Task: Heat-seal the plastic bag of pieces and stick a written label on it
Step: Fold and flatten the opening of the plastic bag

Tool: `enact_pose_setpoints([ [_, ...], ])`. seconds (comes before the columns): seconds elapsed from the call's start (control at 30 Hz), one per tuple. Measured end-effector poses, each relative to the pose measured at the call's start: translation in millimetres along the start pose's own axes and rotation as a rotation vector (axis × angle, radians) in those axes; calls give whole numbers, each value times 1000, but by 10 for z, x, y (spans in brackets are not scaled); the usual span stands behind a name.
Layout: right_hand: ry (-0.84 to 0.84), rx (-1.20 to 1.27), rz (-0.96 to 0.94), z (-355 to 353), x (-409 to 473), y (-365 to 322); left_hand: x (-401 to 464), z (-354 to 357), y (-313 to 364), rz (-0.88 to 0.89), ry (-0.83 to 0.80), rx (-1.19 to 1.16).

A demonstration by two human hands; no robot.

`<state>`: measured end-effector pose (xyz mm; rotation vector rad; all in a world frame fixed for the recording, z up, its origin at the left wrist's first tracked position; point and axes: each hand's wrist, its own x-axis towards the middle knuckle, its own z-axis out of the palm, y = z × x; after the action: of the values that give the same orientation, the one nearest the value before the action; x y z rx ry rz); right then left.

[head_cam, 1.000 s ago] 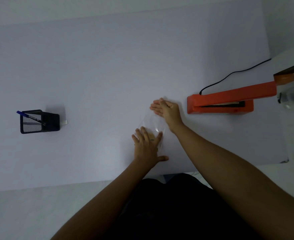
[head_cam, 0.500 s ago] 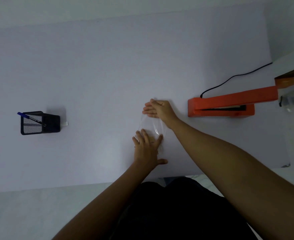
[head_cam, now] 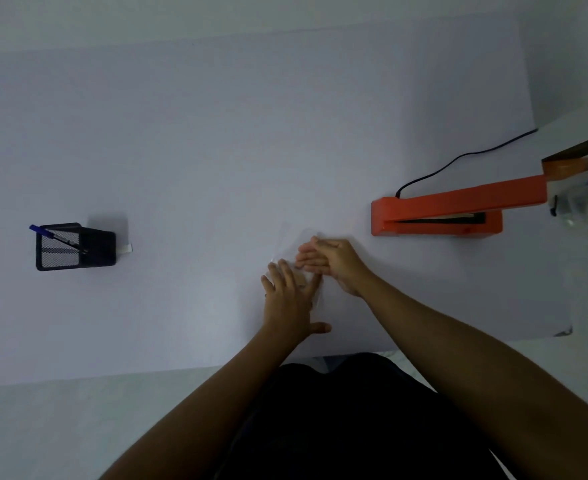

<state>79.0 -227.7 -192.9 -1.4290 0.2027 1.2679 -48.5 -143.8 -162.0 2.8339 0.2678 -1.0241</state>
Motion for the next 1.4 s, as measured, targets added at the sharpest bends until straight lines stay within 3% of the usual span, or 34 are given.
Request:
enact_pose_setpoints([
  [0.23,213,-76,-138,-112,233,-364,-9,-37,-11,13,-29,-20],
  [0.43,438,-526,-442,-103,165,-275,-13,-33,-12,11,-10,-9],
  [0.5,493,-642,-419,-139,86,-208,-15,-26,-10,12,-9,-12],
  [0.6,435,-767,-286,-113,-28,-127,-13,-3,-9,15,3,-9],
  [0.8,304,-650,-105,-8,-55,-138,-11,31,-19,12,26,-5],
  [1.0,394,-598,-233,24,-92,-2,16,0,-55,14,-4,-20],
  [1.07,399,-560,-227,27,-115,28,21,-84,-100,-17,27,-136],
  [1.2,338,-473,-214,44,-183,57,71,-221,-412,-224,176,-744],
  [1.27,296,-423,-223,54,-227,45,111,-241,-646,-289,275,-924],
  [1.4,216,-386,-214,108,-346,-11,187,-339,-957,-91,178,-1172],
])
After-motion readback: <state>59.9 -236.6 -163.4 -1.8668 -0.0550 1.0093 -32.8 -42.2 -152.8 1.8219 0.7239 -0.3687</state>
